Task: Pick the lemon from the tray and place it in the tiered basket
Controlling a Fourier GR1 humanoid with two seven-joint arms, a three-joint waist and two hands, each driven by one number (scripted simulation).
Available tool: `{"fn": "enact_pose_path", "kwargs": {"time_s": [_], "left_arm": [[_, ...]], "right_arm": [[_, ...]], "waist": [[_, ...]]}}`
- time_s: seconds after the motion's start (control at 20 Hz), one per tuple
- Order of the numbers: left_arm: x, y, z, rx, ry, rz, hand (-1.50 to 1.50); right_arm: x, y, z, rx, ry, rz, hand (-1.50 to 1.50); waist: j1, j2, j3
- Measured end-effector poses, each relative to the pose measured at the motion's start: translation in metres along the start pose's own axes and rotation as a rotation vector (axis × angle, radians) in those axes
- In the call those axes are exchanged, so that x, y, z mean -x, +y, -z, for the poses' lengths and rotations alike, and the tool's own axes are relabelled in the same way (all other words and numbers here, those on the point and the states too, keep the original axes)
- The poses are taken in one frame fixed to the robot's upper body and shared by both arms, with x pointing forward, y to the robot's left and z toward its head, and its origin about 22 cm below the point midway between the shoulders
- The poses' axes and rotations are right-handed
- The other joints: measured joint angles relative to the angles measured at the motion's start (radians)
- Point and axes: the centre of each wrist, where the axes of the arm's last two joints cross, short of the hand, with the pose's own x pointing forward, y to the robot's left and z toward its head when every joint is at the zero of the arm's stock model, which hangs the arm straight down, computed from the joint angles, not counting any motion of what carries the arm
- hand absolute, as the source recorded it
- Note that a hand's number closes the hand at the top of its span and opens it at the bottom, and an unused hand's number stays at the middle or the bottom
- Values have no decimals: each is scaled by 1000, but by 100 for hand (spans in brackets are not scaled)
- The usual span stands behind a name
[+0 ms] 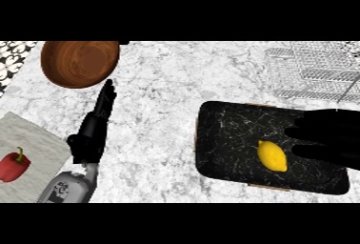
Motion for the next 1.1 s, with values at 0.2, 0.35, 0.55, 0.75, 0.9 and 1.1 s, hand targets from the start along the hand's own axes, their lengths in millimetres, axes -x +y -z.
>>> {"fn": "enact_pose_path", "kwargs": {"time_s": [0.2, 0.35, 0.55, 0.75, 0.9, 1.1], "left_arm": [[-1, -2, 1, 4, -1, -1, 0], [-3, 1, 0, 7, -2, -3, 0], [1, 2, -1, 7, -4, -2, 0], [-1, -2, 2, 7, -5, -3, 0], [2, 1, 2, 4, 0, -4, 0], [4, 1, -3, 6, 6, 4, 0]], "right_arm": [[-4, 0, 2, -6, 27, -48, -150], [-7, 5, 8, -14, 34, -80, -150], [-16, 10, 13, -34, 12, -141, -150], [-18, 19, 21, -35, 1, -199, -150], [-5, 29, 27, -17, 15, -227, -150], [29, 44, 35, -2, 32, -256, -150]], "waist": [[2, 1, 0], [7, 2, 1], [4, 3, 2], [3, 2, 1], [1, 1, 0], [-1, -2, -2]]}}
